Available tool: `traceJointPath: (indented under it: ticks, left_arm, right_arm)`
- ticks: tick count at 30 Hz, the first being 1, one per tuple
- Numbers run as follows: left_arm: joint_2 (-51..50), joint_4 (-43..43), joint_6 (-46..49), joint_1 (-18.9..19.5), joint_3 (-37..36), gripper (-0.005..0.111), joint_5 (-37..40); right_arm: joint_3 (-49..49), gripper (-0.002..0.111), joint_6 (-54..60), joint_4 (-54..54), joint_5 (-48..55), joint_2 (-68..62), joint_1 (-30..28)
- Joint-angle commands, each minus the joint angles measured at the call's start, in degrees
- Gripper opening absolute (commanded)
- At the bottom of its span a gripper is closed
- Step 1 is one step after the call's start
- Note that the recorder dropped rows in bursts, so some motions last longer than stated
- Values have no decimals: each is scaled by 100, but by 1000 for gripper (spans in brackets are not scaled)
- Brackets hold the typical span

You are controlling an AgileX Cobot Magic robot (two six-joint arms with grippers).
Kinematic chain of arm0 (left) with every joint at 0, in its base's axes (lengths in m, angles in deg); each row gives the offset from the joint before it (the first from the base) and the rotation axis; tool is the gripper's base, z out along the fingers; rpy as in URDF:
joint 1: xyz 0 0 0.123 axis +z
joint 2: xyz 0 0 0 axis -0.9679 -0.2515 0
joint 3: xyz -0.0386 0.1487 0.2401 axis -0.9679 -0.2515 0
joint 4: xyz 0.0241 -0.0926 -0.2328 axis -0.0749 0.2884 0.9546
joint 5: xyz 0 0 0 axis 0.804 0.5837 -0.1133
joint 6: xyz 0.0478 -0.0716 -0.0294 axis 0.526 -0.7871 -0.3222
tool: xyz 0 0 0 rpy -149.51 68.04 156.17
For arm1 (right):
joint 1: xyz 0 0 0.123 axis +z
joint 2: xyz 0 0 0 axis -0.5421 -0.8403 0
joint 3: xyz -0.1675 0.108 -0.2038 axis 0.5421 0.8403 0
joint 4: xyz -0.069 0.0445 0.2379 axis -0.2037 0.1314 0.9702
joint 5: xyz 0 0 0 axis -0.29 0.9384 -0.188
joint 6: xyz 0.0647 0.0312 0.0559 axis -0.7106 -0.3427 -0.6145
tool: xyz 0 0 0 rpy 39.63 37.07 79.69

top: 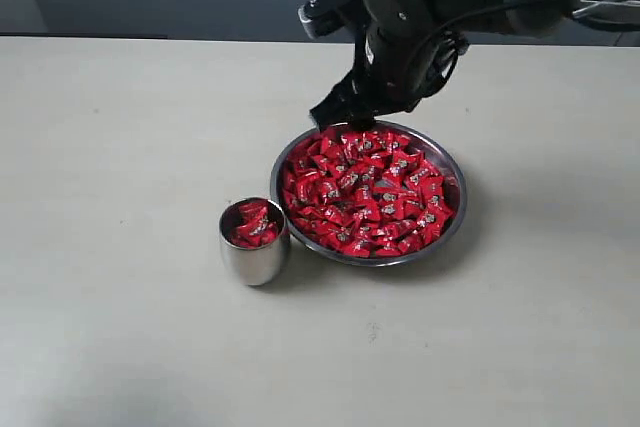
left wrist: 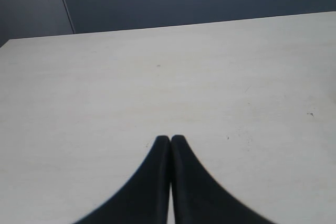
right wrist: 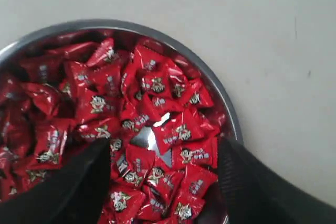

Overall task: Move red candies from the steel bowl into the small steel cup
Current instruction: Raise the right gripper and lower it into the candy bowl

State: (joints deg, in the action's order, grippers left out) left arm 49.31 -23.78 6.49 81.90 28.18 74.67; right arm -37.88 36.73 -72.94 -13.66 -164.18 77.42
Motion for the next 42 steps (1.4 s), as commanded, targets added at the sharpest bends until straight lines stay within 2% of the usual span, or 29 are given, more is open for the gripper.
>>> traceJointPath:
  ticks: [1, 5, 11, 22, 42]
  left_arm:
    - [27, -11, -11, -28, -11, 0, -55]
    - [27, -11, -11, -28, -11, 0, -55]
    - [27, -11, -11, -28, -11, 0, -55]
    - [27, -11, -11, -28, -11, 0, -55]
    - [27, -11, -11, -28, -11, 0, -55]
  right_arm:
    - [-22, 58, 248, 818, 339, -284, -52]
    - [-11, 58, 767, 1632, 743, -390, -52]
    - [1, 58, 994, 1604, 1412, -390, -52]
    - [615, 58, 1006, 1643, 809, -390, -52]
    - [615, 58, 1006, 1440, 512, -763, -52]
